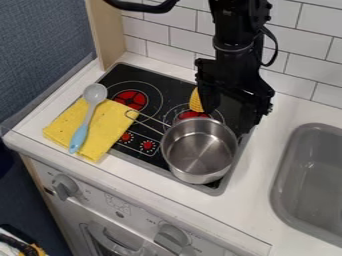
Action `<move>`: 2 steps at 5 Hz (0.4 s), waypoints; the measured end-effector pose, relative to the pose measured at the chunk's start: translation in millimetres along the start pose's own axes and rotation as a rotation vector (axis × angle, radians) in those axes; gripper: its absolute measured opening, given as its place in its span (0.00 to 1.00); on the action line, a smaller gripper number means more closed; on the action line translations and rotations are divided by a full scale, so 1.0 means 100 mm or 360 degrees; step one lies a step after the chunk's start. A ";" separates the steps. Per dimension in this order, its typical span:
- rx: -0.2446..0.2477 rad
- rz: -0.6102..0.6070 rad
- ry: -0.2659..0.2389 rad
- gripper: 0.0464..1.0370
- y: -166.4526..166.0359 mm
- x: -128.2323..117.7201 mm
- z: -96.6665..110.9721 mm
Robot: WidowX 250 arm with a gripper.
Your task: Take the spoon from above the yellow cloth and move it to the upper right of the stove
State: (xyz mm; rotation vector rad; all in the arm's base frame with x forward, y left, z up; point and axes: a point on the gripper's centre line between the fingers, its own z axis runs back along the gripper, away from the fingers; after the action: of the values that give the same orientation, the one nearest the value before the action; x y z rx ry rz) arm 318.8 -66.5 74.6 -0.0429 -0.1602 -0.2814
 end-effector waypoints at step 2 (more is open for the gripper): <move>0.0038 0.0085 0.0048 0.97 0.21 -0.14 -0.04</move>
State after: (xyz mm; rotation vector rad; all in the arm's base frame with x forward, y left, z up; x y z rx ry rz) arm 311.6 -43.1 68.0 -0.0190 -0.1320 -0.2268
